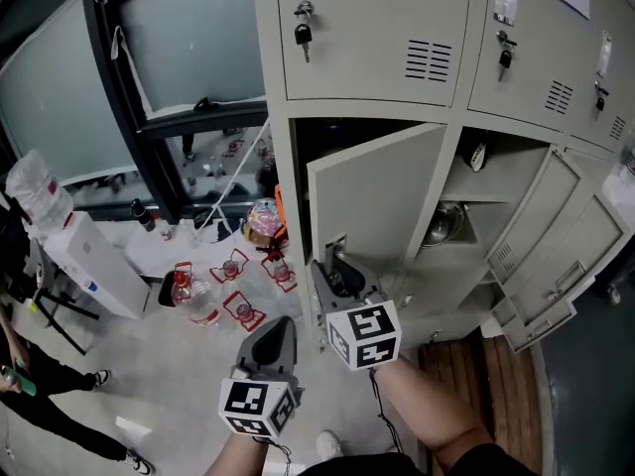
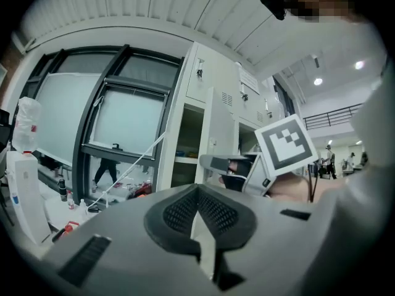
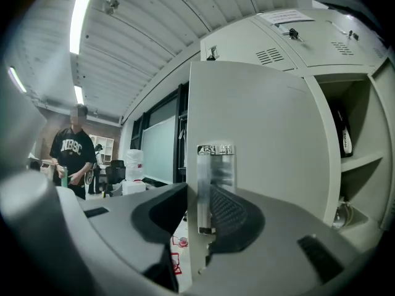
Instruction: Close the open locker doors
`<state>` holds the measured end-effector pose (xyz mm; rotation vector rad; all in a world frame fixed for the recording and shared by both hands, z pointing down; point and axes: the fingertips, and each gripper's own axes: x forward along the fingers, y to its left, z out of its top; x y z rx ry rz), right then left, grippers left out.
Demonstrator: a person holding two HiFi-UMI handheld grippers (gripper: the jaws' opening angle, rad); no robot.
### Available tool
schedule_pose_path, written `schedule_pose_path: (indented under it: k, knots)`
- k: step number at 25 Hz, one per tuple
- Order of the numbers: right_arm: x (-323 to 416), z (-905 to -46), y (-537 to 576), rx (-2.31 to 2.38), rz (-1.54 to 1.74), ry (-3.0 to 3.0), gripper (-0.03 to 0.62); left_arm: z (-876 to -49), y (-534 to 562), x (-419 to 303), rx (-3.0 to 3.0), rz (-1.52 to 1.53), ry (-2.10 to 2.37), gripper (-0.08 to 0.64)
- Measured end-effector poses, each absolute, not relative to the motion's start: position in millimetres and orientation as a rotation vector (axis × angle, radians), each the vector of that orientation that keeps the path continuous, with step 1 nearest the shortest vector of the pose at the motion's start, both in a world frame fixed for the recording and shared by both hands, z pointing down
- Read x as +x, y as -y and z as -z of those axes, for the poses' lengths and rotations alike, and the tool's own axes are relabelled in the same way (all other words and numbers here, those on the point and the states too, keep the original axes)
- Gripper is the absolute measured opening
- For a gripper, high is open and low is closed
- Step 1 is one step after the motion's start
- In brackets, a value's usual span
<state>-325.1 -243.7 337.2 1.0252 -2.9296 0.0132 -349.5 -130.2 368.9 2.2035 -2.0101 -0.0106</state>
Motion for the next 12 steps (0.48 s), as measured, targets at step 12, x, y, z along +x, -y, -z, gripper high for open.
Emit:
schedule_pose_path:
  k: [12]
  knots:
    - [-364,-339,293,1.177,-0.039,2.855,0.115,-364,140,-379,2.274,0.031,1.967,0.002]
